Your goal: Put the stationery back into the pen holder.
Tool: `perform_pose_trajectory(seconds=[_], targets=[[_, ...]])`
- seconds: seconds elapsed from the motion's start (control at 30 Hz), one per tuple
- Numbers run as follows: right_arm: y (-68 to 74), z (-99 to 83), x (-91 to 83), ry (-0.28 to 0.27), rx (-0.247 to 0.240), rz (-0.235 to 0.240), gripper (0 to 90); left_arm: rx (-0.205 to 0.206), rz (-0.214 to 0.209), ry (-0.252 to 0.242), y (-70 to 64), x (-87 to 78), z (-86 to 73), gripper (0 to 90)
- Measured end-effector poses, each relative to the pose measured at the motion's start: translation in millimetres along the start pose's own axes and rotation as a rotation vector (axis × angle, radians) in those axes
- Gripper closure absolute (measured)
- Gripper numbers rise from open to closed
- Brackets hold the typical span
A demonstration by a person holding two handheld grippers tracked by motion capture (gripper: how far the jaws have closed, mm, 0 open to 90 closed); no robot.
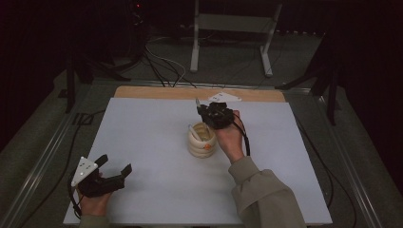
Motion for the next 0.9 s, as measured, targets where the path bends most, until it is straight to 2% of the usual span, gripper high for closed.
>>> perform_pose_trajectory(seconds=[0.37,0.9], targets=[[-0.1,-6.3,3.7,-0.012,-0.005,-0.001,79.3,-0.001,-0.002,0.001,-0.4,0.2,-0.4,0.2],[0.8,-15.0,8.8,0.002,-0.009,-0.002,79.0,0.001,-0.004,0.003,-1.2,1.2,-0.7,0.2]])
Point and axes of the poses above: each handheld gripper's, and its own axes: x roughly forward along the jaws, z roughly out of its top, y roughly to its left, the point moved 10 cm from there along x, roughly forward along the jaws, and after that the axes turned 7 degrees about z, right-handed, at the moved point
